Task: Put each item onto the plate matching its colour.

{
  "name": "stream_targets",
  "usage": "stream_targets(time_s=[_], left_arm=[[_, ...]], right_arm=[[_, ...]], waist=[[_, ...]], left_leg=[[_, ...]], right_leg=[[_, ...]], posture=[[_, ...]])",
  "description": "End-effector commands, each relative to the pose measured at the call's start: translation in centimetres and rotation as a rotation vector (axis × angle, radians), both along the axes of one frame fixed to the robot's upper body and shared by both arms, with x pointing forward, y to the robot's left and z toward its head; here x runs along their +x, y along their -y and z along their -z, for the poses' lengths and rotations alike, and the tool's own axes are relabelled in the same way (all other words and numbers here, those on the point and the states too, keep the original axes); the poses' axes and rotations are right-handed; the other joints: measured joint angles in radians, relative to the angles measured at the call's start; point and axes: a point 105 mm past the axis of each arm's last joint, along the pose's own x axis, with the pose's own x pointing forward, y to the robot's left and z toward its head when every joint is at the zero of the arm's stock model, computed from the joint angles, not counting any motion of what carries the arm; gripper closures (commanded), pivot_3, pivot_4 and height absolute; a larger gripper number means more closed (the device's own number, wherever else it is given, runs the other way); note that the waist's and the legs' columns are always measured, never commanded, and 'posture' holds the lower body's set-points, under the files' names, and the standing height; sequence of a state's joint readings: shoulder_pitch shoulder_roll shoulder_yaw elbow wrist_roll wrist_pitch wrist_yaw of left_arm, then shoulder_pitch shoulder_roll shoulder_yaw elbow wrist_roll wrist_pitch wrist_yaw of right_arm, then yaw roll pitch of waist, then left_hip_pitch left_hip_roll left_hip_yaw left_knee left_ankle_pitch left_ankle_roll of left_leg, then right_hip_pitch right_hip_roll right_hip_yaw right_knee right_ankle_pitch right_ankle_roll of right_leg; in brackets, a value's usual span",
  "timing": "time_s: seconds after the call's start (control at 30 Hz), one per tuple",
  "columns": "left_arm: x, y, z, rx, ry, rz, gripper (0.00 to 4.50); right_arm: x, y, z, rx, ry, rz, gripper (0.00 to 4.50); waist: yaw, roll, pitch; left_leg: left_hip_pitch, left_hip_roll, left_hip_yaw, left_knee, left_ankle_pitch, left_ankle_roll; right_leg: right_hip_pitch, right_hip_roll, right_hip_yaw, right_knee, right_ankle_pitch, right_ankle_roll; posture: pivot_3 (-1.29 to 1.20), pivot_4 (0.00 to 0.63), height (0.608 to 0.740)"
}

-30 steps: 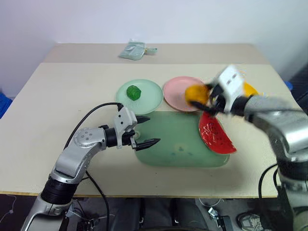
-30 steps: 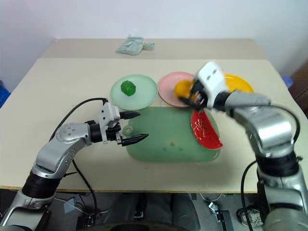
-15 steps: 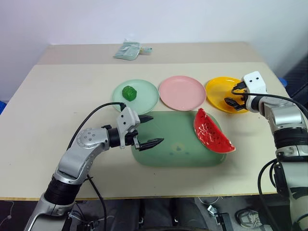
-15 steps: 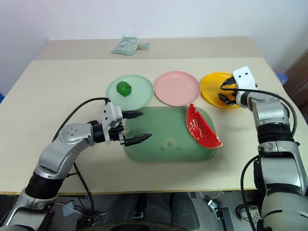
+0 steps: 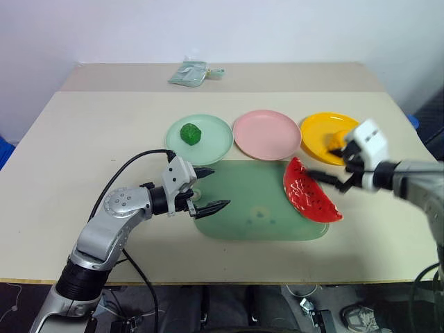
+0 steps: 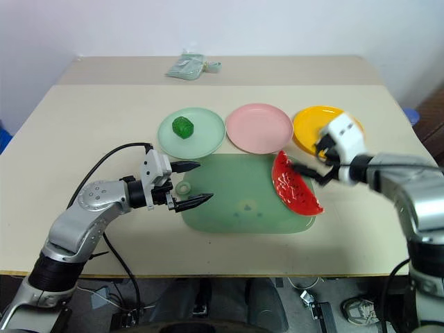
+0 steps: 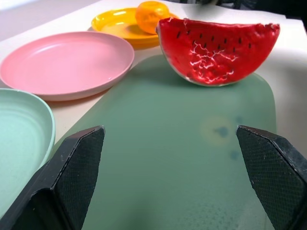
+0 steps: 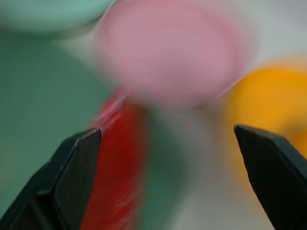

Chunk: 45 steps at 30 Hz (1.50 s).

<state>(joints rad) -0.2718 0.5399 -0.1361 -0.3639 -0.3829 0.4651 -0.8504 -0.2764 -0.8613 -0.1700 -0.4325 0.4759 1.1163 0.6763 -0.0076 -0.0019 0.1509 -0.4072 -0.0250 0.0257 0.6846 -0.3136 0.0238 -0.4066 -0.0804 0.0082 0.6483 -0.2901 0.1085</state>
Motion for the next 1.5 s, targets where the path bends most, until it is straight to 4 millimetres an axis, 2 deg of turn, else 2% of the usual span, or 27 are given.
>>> stream_targets(time_s=[0.03,0.07,0.17,0.3,0.37,0.43,0.53,0.57,0.63,0.77,0.87,0.97,1.07,1.17,1.3,1.33,1.5], left_arm=[[-0.2,0.5,-0.8,-0.016,0.034,0.034,0.0],[-0.1,0.6,-0.8,-0.014,0.035,0.038,0.0],[-0.1,0.7,-0.8,-0.009,0.036,0.045,0.0],[-0.1,0.6,-0.7,-0.005,0.036,0.046,0.0],[-0.1,0.5,-0.7,-0.004,0.037,0.04,0.0],[0.0,0.1,-0.6,0.002,0.037,0.018,0.0],[0.4,-1.0,-0.6,0.005,0.033,-0.032,0.0],[0.5,-1.4,-0.6,0.006,0.032,-0.047,0.0],[0.7,-2.2,-0.7,0.01,0.033,-0.078,0.0],[0.8,-2.9,-0.7,0.015,0.035,-0.114,0.0],[0.6,-3.1,-0.7,0.017,0.038,-0.121,0.0],[0.5,-3.3,-0.9,0.016,0.045,-0.143,0.0],[0.3,-3.5,-1.0,0.009,0.049,-0.161,0.0],[0.1,-3.5,-0.9,0.006,0.047,-0.17,0.0],[0.1,-3.6,-1.0,-0.004,0.047,-0.184,0.0],[0.2,-3.7,-1.1,-0.012,0.048,-0.192,0.0],[0.7,-5.2,-1.8,-0.04,0.066,-0.27,0.0]], right_arm=[[-0.6,-0.2,-0.1,-0.039,0.018,0.046,0.01],[-0.7,0.1,0.5,-0.05,0.003,0.07,0.01],[-1.0,0.4,1.3,-0.059,-0.02,0.094,0.87],[-1.0,0.4,0.8,-0.061,-0.007,0.078,2.85],[-0.7,0.3,0.0,-0.078,0.027,0.065,3.54],[0.0,-0.6,-1.9,-0.055,0.1,0.024,3.54],[1.3,-3.0,-4.5,-0.008,0.186,-0.069,3.54],[2.0,-3.8,-5.1,0.0,0.207,-0.085,3.54],[4.7,-5.2,-5.7,0.024,0.234,-0.072,3.54],[10.2,-7.2,-4.9,0.0,0.244,-0.035,3.54],[13.1,-7.7,-3.9,0.009,0.233,-0.013,3.54],[14.7,-7.6,-2.9,-0.013,0.226,-0.014,3.54],[15.3,-7.3,-2.6,-0.016,0.216,-0.023,3.54],[15.6,-7.0,-2.6,-0.024,0.226,-0.033,2.37],[15.6,-6.9,-4.5,-0.023,0.32,-0.066,0.36],[15.3,-6.8,-5.4,-0.01,0.346,-0.091,0.03],[12.5,-5.1,-8.9,-0.002,0.487,-0.199,0.03]], waist=[[-0.002,0.0,0.0],[-0.002,0.0,0.0],[-0.001,0.0,0.0],[-0.003,0.0,0.0],[-0.001,0.0,0.0],[-0.003,0.0,0.0],[-0.01,0.001,0.0],[-0.011,0.001,0.0],[-0.016,0.0,0.0],[-0.002,0.0,0.0],[0.0,0.0,0.0],[-0.004,0.0,0.0],[-0.009,0.0,0.0],[-0.013,0.0,0.0],[-0.013,0.001,0.001],[-0.012,0.001,0.001],[-0.003,0.001,0.001]], left_leg=[[0.0,0.0,0.0,0.0,0.0,0.0],[0.0,0.0,0.0,0.0,0.001,-0.001],[0.0,0.0,0.0,0.0,0.003,-0.005],[0.0,0.0,0.0,0.0,0.003,-0.005],[0.0,0.0,0.0,0.0,0.003,-0.005],[0.0,0.0,0.0,0.0,0.003,-0.005],[0.0,0.0,0.0,0.0,0.003,-0.005],[0.0,0.0,0.0,-0.001,0.003,-0.005],[0.001,0.0,0.001,-0.001,0.003,-0.005],[0.001,0.0,0.001,-0.001,0.004,-0.006],[-0.001,-0.002,0.001,0.0,0.003,-0.005],[-0.002,-0.003,0.001,0.0,0.003,-0.004],[-0.002,-0.003,0.001,0.0,0.003,-0.005],[-0.001,-0.003,0.001,0.0,0.003,-0.006],[-0.001,-0.002,0.001,0.0,0.004,-0.006],[-0.001,-0.002,0.001,0.0,0.004,-0.006],[-0.001,-0.002,0.0,0.0,0.003,-0.006]], right_leg=[[0.0,0.0,0.0,0.0,0.0,0.0],[-0.001,0.0,0.0,0.0,0.0,0.0],[-0.001,0.0,0.0,0.0,0.0,0.0],[-0.001,0.0,0.0,0.0,0.0,0.0],[0.0,0.0,0.0,0.0,0.0,0.0],[-0.001,0.0,0.0,0.0,0.0,0.0],[-0.001,0.001,0.0,0.0,0.0,0.0],[-0.002,0.001,0.0,0.001,0.0,0.0],[-0.002,0.002,0.001,0.001,0.0,0.0],[-0.002,0.002,0.0,0.001,0.0,0.0],[-0.003,0.0,-0.001,0.001,0.0,0.0],[-0.003,-0.001,-0.001,0.0,0.0,0.0],[-0.003,0.0,-0.002,0.001,0.0,0.0],[-0.003,0.0,-0.002,0.001,0.0,0.0],[-0.003,0.001,-0.002,0.001,0.0,0.0],[-0.003,0.0,-0.002,0.001,0.0,0.0],[-0.003,0.0,-0.002,0.001,0.0,0.0]], posture=[[0.0,0.15,0.74],[0.0,0.15,0.74],[0.0,0.15,0.74],[0.0,0.15,0.74],[0.0,0.15,0.74],[0.0,0.15,0.74],[0.0,0.15,0.74],[0.0,0.15,0.74],[0.0,0.15,0.74],[0.0,0.15,0.74],[0.0,0.15,0.74],[0.0,0.15,0.74],[0.0,0.15,0.74],[0.0,0.15,0.74],[0.0,0.15,0.74],[0.0,0.15,0.74],[0.0,0.15,0.74]])
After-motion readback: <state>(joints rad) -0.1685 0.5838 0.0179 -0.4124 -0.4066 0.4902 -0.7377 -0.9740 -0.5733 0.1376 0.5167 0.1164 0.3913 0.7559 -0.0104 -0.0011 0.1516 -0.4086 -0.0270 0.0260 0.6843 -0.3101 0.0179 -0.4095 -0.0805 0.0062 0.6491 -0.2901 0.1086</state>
